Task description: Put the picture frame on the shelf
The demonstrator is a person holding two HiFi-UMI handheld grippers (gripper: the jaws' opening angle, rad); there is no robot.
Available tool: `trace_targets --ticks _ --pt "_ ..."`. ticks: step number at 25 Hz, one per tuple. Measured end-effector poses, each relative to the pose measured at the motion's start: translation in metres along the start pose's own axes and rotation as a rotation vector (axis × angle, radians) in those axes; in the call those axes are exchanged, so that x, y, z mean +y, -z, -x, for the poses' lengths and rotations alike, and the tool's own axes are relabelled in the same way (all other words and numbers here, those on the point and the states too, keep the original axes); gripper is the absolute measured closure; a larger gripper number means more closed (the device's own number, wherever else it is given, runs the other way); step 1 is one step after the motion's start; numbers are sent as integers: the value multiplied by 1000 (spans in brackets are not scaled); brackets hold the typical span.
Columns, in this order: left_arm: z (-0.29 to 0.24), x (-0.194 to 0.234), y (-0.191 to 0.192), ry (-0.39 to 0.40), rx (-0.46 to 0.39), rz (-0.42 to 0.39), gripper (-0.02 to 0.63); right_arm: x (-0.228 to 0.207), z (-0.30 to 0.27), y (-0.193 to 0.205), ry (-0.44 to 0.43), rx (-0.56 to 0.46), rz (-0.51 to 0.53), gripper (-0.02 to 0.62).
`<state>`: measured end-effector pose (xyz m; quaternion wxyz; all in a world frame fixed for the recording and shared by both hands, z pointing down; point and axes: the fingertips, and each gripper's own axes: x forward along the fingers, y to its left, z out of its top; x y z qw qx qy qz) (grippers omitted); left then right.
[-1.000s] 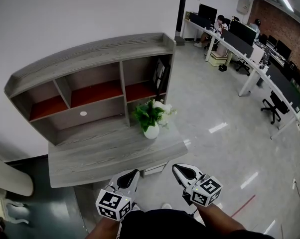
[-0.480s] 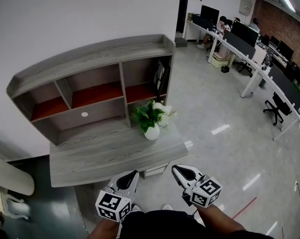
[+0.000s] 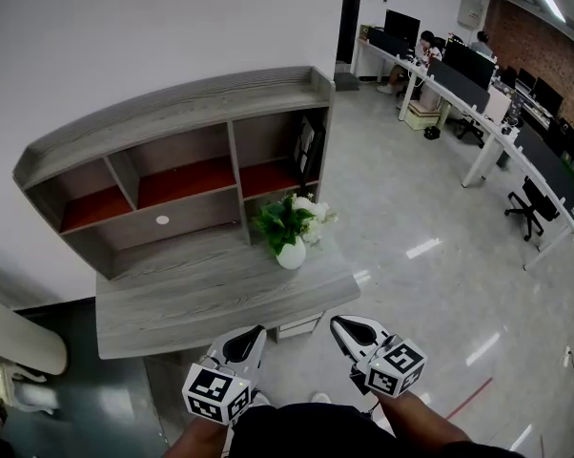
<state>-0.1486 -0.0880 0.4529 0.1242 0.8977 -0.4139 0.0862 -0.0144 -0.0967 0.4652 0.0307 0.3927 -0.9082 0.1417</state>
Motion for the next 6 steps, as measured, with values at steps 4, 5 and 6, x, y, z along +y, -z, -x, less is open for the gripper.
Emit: trace_targets --ticks 4,5,6 --pt "1 2 0 -3 3 2 597 0 0 0 0 2 2 581" --pt "1 2 0 -4 3 2 597 0 -1 0 0 3 2 581" --pt "1 3 0 -4 2 2 597 0 -1 0 0 3 2 581"
